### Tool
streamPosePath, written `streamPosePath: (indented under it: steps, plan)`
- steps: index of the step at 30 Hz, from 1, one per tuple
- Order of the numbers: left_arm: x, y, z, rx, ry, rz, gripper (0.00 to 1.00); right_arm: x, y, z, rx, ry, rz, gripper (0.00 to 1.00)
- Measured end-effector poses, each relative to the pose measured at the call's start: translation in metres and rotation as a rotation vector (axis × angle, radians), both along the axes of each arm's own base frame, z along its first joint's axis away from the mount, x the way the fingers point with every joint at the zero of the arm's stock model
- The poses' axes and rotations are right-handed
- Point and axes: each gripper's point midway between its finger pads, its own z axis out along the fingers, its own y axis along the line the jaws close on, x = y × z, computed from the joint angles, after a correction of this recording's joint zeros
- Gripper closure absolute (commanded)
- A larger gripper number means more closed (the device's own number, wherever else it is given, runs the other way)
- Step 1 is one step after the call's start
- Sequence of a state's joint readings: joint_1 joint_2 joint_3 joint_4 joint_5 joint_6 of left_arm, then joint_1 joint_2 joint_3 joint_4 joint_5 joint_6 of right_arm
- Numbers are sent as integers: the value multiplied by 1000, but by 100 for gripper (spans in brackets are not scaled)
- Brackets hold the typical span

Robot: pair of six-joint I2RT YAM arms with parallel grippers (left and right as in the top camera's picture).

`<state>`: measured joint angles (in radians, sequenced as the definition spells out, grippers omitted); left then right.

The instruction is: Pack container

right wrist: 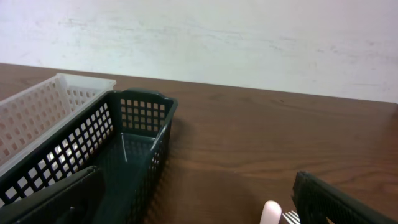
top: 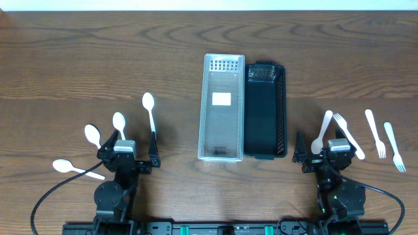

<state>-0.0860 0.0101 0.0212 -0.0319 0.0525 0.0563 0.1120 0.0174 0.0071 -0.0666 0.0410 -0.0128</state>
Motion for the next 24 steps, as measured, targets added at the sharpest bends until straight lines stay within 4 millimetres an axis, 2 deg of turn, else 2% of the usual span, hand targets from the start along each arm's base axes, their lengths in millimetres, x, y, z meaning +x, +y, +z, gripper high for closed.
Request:
streamPosePath:
  steps: [5,24]
  plan:
    - [-1,-11,0,0,0,-46,2,0,0,0,0,0,0,1]
    - [-1,-11,0,0,0,-47,2,0,0,0,0,0,0,1]
